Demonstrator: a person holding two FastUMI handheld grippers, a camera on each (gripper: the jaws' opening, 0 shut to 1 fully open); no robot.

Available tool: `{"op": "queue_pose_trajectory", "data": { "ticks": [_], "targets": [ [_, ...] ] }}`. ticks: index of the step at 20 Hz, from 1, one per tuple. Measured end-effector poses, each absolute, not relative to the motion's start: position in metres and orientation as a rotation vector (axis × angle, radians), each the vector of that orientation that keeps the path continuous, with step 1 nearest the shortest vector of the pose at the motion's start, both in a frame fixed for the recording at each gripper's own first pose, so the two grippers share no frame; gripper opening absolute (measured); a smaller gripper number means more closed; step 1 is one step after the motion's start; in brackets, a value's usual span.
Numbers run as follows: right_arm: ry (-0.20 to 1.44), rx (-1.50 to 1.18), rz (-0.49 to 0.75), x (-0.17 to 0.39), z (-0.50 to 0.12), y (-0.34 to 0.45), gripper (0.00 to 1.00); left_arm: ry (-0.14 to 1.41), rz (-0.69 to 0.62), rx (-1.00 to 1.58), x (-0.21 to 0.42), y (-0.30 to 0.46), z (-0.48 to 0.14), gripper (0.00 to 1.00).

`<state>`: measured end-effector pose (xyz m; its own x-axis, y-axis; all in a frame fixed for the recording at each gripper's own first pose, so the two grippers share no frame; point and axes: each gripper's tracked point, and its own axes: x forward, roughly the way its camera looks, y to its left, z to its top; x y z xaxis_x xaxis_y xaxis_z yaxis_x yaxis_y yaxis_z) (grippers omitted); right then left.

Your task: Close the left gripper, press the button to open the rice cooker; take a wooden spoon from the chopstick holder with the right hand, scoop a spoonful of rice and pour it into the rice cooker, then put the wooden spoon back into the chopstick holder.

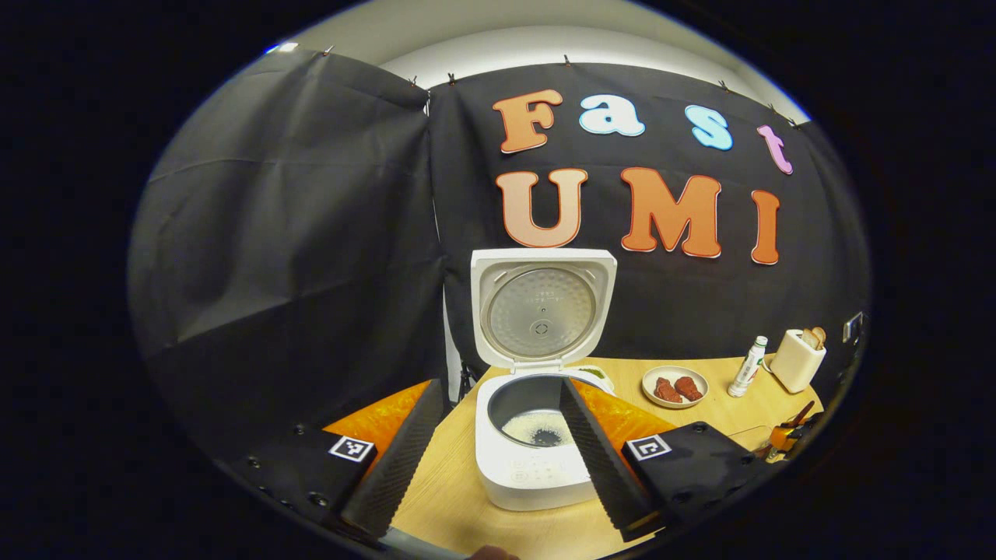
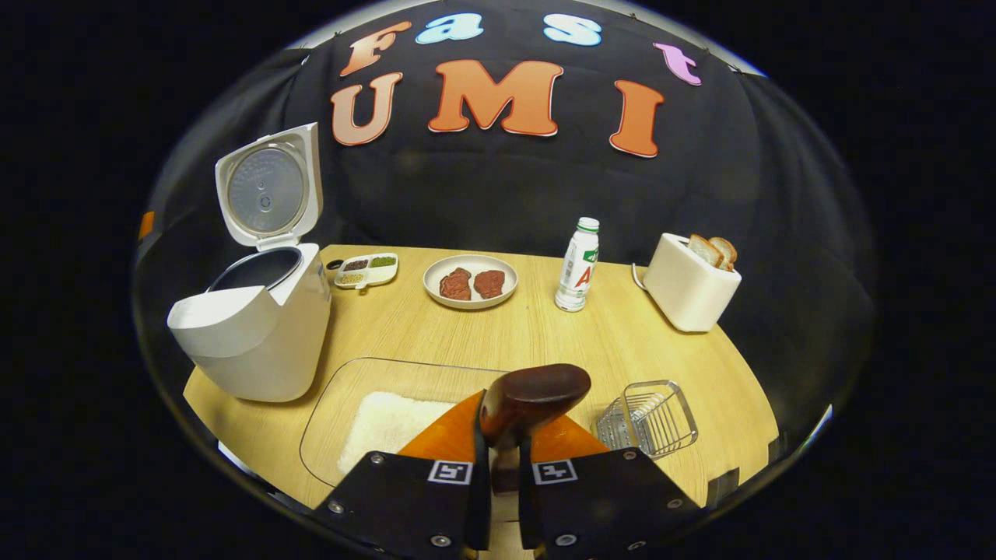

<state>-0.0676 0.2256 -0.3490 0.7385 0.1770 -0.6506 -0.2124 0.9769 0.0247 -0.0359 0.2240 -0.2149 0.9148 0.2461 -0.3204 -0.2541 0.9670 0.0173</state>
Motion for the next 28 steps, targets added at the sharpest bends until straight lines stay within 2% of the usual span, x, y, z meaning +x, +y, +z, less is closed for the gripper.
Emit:
{"op": "queue_pose_trajectory", "data": {
  "ticks": [7, 8, 9, 15, 16, 17, 28],
  "targets": [
    [0.774, -0.019, 0.283, -0.080, -0.358, 0.240, 0.14, 0.333, 0.273, -0.032, -0.034, 0.206, -0.218, 1.00],
    [0.784, -0.001, 0.287, -0.080, -0.360, 0.242, 0.18, 0.326, 0.280, -0.025, -0.035, 0.206, -0.214, 1.00],
    [0.789, 0.007, 0.295, -0.079, -0.360, 0.244, 0.14, 0.321, 0.284, -0.019, -0.035, 0.207, -0.212, 1.00],
    [0.860, 0.107, 0.316, -0.084, -0.361, 0.256, 0.14, 0.320, 0.307, -0.021, -0.040, 0.211, -0.212, 1.00],
    [0.873, 0.144, 0.316, -0.083, -0.361, 0.261, 0.18, 0.319, 0.308, -0.022, -0.040, 0.211, -0.211, 1.00],
    [0.893, 0.181, 0.317, -0.087, -0.361, 0.266, 0.14, 0.320, 0.311, -0.020, -0.041, 0.213, -0.212, 1.00],
    [0.995, 0.451, 0.210, -0.080, -0.370, 0.268, 0.14, 0.336, 0.339, -0.007, -0.053, 0.233, -0.218, 1.00]
  ]
}}
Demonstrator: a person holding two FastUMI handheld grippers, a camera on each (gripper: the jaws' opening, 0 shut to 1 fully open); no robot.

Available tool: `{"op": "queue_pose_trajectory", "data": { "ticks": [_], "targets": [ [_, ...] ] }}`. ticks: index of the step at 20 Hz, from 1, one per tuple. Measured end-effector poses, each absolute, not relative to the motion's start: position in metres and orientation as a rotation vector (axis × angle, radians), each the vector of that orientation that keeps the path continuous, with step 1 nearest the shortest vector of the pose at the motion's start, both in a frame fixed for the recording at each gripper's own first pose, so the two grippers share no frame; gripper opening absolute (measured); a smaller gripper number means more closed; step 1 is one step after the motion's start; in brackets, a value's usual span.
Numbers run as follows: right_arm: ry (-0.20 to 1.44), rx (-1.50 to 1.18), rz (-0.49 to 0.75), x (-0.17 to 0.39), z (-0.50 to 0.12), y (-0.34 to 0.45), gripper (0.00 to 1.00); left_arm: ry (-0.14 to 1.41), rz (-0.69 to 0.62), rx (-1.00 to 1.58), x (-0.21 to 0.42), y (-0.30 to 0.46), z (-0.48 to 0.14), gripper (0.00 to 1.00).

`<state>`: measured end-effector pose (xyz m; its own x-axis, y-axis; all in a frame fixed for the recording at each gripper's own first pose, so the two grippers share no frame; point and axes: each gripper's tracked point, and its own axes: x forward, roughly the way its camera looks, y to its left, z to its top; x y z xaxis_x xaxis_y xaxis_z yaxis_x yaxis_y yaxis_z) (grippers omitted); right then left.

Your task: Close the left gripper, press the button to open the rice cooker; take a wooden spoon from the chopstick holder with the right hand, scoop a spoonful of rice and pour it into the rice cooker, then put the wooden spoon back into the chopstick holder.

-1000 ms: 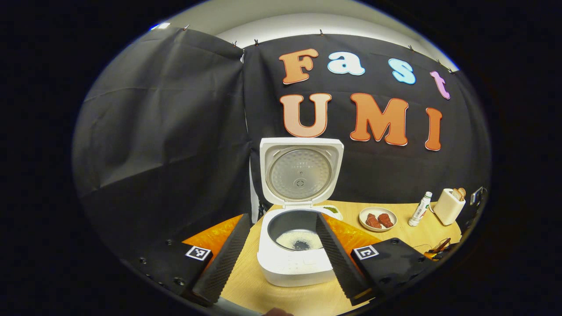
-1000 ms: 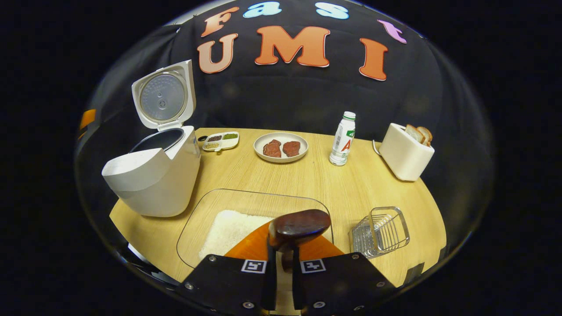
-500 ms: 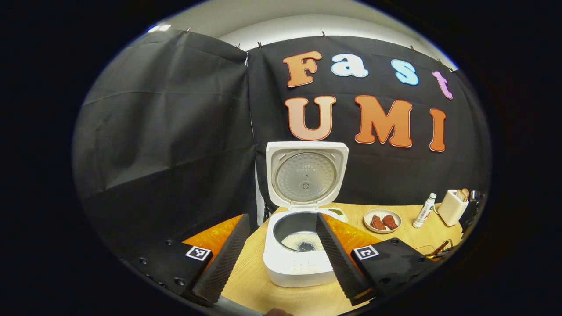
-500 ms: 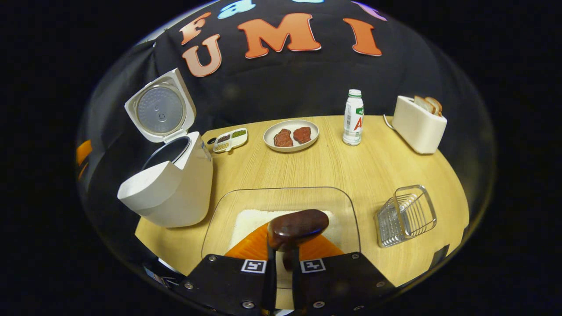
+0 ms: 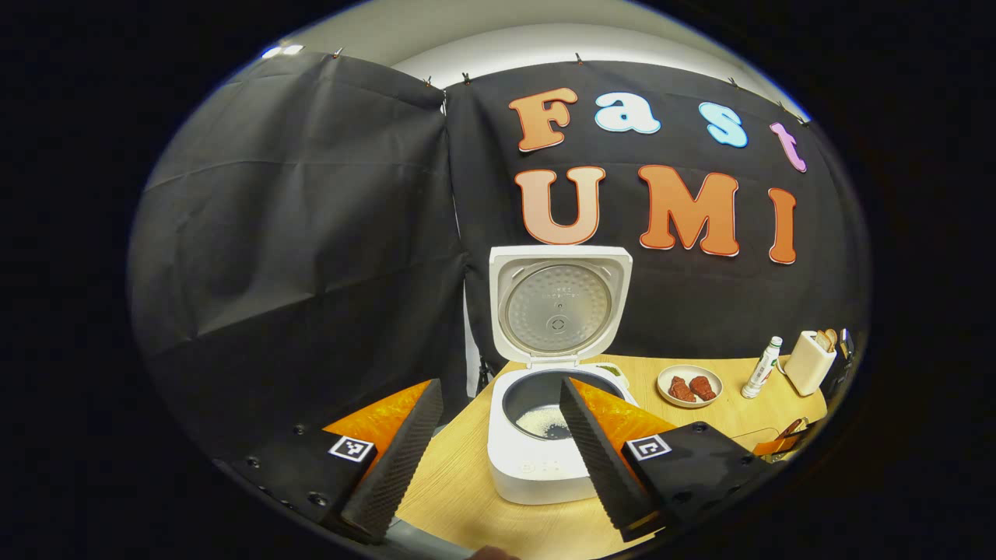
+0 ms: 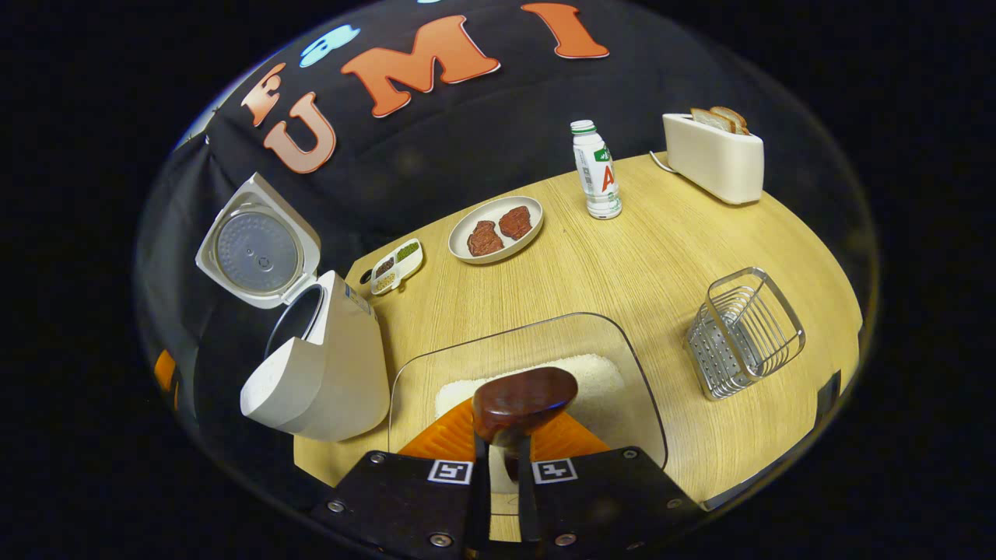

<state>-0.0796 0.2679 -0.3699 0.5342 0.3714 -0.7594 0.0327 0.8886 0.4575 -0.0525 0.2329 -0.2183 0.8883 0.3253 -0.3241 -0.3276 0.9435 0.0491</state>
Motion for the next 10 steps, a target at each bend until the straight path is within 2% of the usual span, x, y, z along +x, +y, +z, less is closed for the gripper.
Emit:
{"op": "queue_pose_trajectory", "data": {
  "ticks": [10],
  "targets": [
    [1.004, 0.646, 0.219, -0.073, -0.367, 0.283, 0.14, 0.341, 0.334, 0.006, -0.051, 0.235, -0.219, 1.00]
  ]
}}
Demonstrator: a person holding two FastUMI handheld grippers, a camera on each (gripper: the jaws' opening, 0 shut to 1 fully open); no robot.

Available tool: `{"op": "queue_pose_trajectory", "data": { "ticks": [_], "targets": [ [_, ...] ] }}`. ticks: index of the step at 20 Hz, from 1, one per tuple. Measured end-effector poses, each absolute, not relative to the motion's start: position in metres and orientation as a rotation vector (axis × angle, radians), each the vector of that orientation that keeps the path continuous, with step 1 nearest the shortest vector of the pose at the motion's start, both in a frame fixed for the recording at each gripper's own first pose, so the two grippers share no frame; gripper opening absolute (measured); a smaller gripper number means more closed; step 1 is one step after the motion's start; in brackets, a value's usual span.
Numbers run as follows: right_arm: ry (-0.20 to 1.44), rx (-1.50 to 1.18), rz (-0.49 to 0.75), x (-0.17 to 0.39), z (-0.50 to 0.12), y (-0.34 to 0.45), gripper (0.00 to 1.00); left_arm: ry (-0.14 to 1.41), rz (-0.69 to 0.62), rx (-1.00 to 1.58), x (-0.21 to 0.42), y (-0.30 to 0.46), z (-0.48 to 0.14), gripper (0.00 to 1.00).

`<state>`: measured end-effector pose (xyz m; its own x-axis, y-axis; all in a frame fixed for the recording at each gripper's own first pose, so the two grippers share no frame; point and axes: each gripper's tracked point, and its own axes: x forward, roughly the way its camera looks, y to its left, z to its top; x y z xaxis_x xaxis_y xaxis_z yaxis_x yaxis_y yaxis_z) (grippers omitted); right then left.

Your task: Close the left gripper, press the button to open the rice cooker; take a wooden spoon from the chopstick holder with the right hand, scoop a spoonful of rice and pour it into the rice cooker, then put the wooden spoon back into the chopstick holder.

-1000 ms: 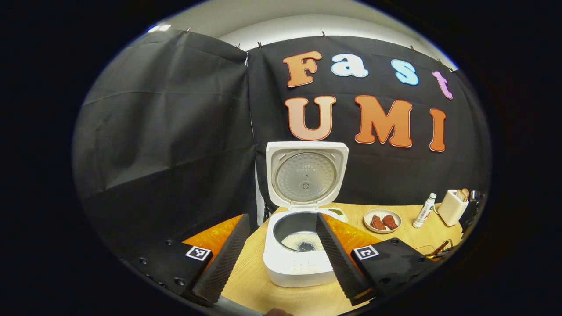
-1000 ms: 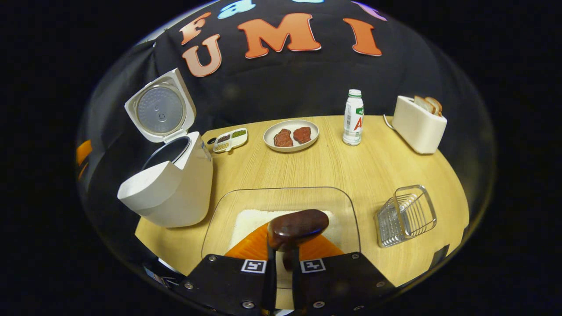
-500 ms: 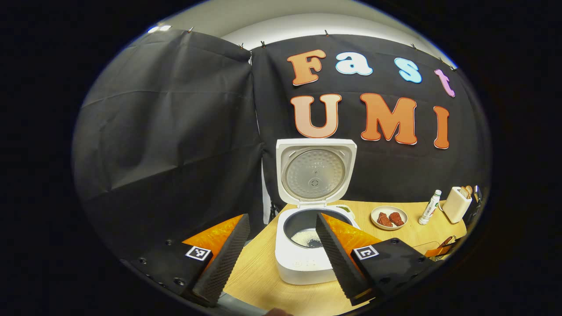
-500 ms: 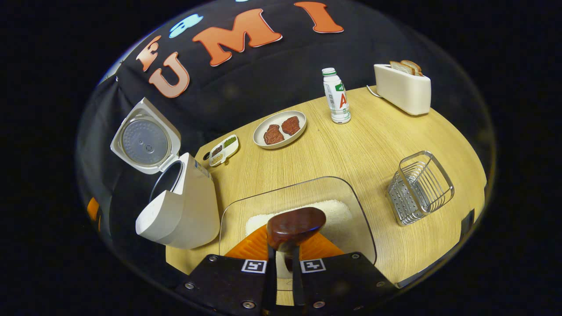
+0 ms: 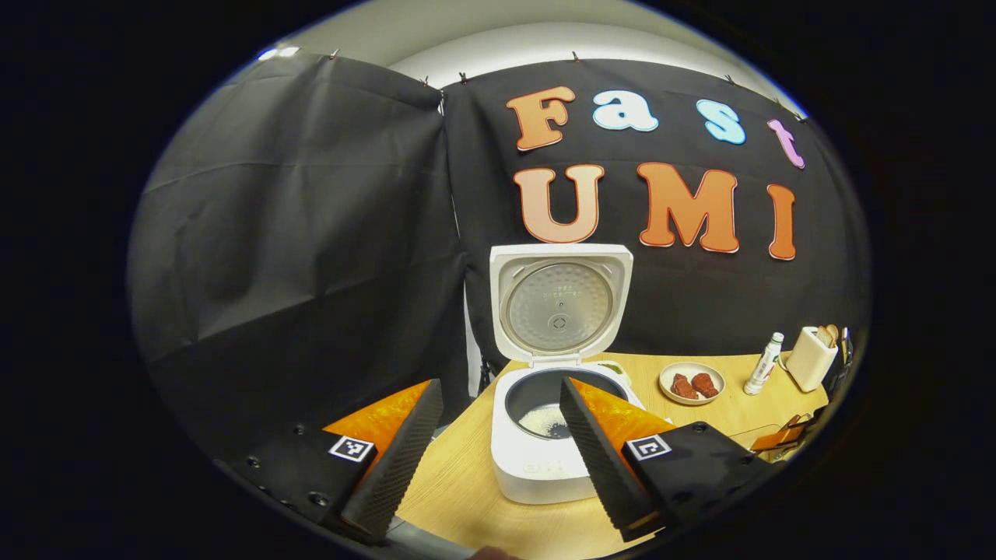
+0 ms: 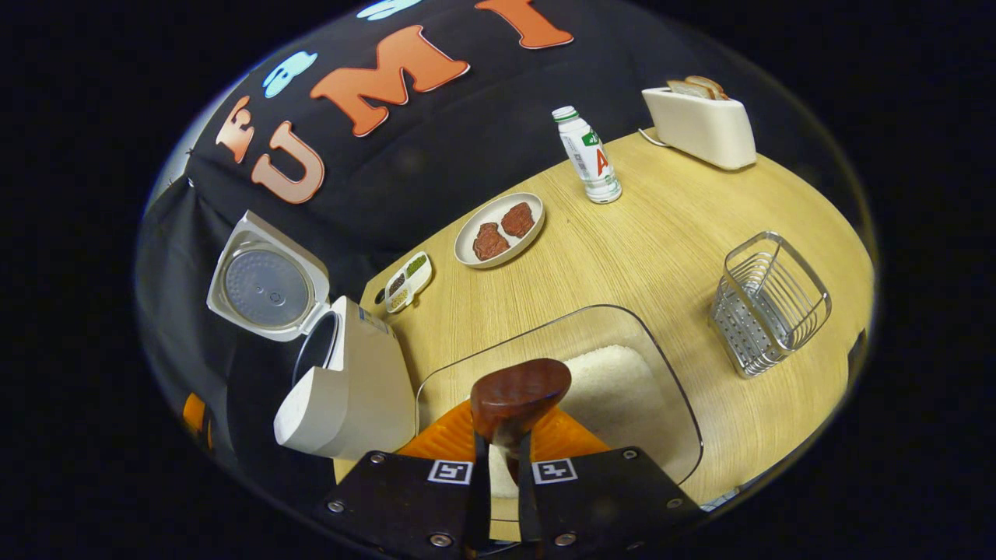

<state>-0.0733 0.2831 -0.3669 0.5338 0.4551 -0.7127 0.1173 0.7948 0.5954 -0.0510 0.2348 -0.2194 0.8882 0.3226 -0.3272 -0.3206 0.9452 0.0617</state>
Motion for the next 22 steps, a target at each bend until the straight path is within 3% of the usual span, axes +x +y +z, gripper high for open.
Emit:
{"op": "queue_pose_trajectory", "data": {
  "ticks": [13, 22],
  "targets": [
    [1.062, 1.092, 0.192, -0.068, -0.385, 0.279, 0.14, 0.349, 0.319, 0.018, -0.040, 0.225, -0.218, 1.00],
    [1.007, 1.403, 0.152, -0.056, -0.369, 0.237, 0.14, 0.345, 0.294, 0.036, -0.032, 0.201, -0.211, 1.00]
  ]
}}
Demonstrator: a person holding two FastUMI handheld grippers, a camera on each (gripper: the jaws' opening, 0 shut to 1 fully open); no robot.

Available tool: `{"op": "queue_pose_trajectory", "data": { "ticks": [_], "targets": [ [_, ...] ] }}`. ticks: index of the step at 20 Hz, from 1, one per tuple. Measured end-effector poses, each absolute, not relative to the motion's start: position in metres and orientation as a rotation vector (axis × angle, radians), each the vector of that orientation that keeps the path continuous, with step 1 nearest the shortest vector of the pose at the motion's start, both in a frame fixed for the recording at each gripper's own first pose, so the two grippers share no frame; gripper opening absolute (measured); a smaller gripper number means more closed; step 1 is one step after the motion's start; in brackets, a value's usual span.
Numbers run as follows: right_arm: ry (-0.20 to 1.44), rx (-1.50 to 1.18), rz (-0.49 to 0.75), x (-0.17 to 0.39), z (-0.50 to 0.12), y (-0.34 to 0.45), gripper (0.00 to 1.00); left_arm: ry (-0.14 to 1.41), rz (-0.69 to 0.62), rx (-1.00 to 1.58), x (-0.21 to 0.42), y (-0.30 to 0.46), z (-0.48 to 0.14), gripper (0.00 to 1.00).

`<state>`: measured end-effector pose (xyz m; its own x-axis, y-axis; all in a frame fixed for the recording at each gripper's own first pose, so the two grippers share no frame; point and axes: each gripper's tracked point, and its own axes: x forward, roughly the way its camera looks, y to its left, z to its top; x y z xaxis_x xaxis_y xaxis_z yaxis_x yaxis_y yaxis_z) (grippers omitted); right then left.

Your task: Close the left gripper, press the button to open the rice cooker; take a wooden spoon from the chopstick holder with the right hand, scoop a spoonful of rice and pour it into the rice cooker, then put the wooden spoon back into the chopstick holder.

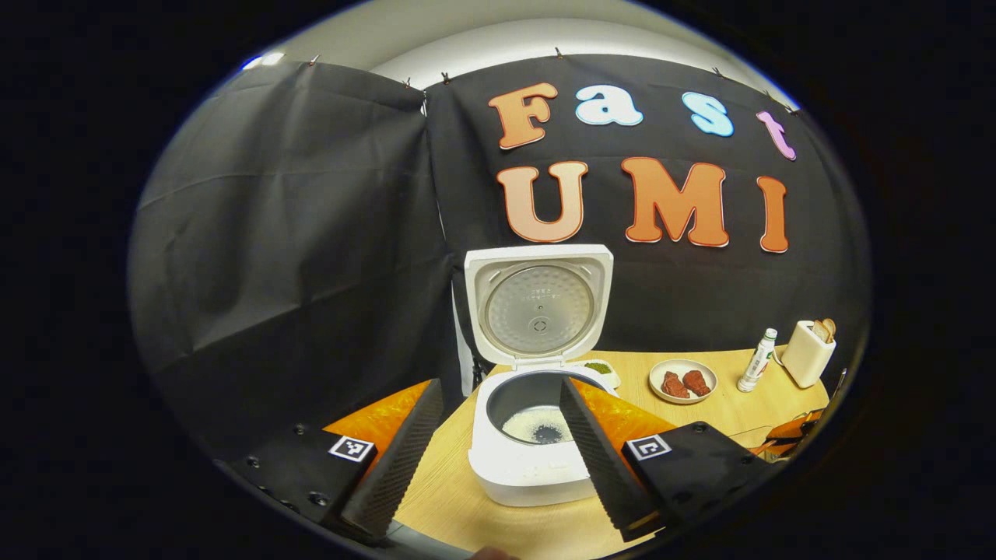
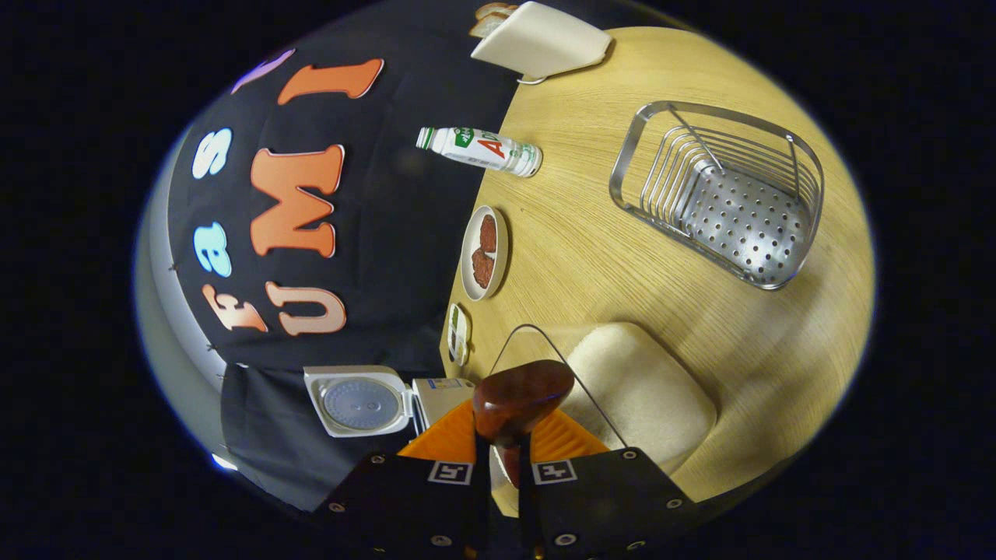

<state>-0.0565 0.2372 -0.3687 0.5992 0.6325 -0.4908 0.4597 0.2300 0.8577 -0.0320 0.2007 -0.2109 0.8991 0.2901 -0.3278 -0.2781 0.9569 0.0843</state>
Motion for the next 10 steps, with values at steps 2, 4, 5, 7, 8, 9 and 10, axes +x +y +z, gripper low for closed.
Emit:
{"op": "queue_pose_trajectory", "data": {
  "ticks": [2, 4, 5, 7, 8, 9, 10],
  "targets": [
    [0.984, 1.471, 0.144, -0.052, -0.358, 0.230, 0.13, 0.341, 0.283, 0.038, -0.031, 0.193, -0.208, 1.00],
    [0.970, 1.517, 0.151, -0.046, -0.350, 0.227, 0.14, 0.340, 0.274, 0.037, -0.029, 0.185, -0.207, 1.00],
    [0.962, 1.542, 0.155, -0.044, -0.343, 0.226, 0.14, 0.338, 0.271, 0.034, -0.028, 0.182, -0.207, 1.00],
    [0.950, 1.608, 0.170, -0.038, -0.330, 0.225, 0.14, 0.334, 0.269, 0.030, -0.029, 0.178, -0.206, 1.00],
    [0.942, 1.647, 0.180, -0.034, -0.323, 0.226, 0.14, 0.332, 0.271, 0.028, -0.030, 0.176, -0.206, 1.00],
    [0.935, 1.673, 0.190, -0.031, -0.316, 0.226, 0.14, 0.329, 0.273, 0.025, -0.030, 0.176, -0.205, 1.00],
    [0.928, 1.698, 0.200, -0.029, -0.307, 0.227, 0.14, 0.328, 0.275, 0.023, -0.031, 0.176, -0.204, 1.00]
  ]
}}
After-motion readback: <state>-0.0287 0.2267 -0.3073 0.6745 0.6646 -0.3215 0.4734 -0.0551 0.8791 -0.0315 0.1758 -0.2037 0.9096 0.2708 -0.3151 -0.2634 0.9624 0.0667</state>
